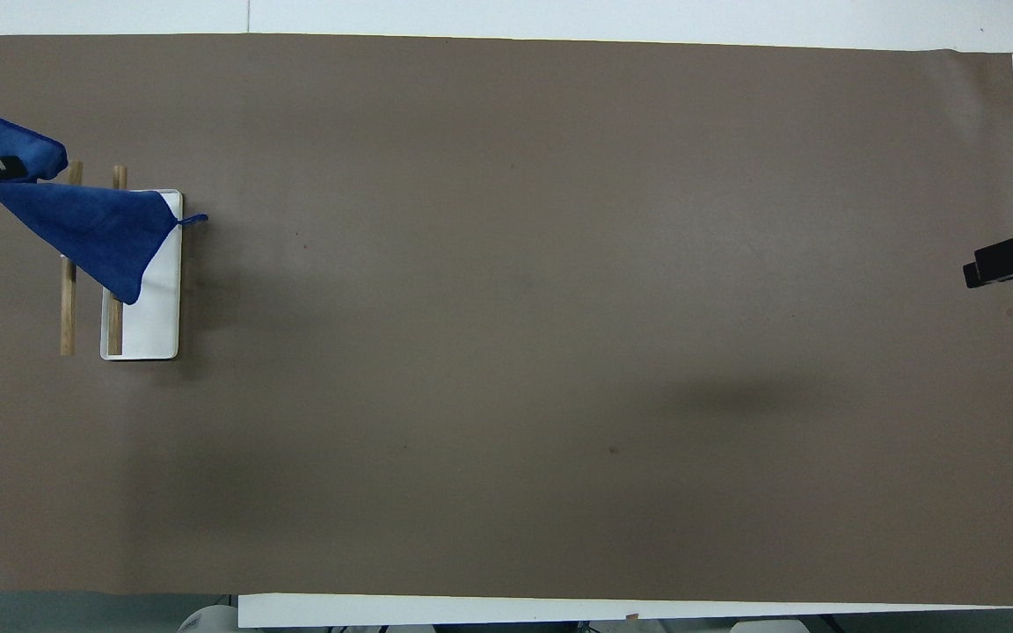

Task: Right arm passes towel to left arm to hang
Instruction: 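Drape the towel over the wooden rods with the left gripper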

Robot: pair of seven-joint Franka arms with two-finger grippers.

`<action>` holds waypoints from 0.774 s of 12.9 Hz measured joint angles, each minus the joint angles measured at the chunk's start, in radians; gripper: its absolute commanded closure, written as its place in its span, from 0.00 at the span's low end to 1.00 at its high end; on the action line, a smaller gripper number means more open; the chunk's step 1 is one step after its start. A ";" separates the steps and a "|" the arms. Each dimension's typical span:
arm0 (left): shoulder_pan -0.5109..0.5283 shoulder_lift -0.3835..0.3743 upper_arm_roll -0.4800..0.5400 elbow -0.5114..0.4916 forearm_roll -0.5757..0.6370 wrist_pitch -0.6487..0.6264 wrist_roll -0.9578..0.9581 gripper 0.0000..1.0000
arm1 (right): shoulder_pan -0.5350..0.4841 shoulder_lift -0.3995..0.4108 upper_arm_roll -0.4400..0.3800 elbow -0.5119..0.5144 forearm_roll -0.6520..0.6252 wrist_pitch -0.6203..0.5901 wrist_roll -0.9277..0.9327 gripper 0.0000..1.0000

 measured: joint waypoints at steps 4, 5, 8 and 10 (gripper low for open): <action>0.015 0.002 0.001 0.001 0.014 -0.001 0.238 1.00 | 0.000 0.000 0.000 0.001 0.000 0.000 0.000 0.01; 0.018 0.002 0.001 0.001 0.016 -0.001 0.277 1.00 | 0.000 0.000 0.000 0.001 0.000 -0.001 0.000 0.01; 0.057 0.004 0.001 0.001 0.020 -0.007 0.350 1.00 | 0.000 0.000 0.000 0.001 0.000 -0.001 0.000 0.01; 0.092 0.007 0.002 -0.001 0.021 -0.018 0.390 1.00 | 0.000 0.000 0.000 0.001 0.000 -0.001 0.000 0.01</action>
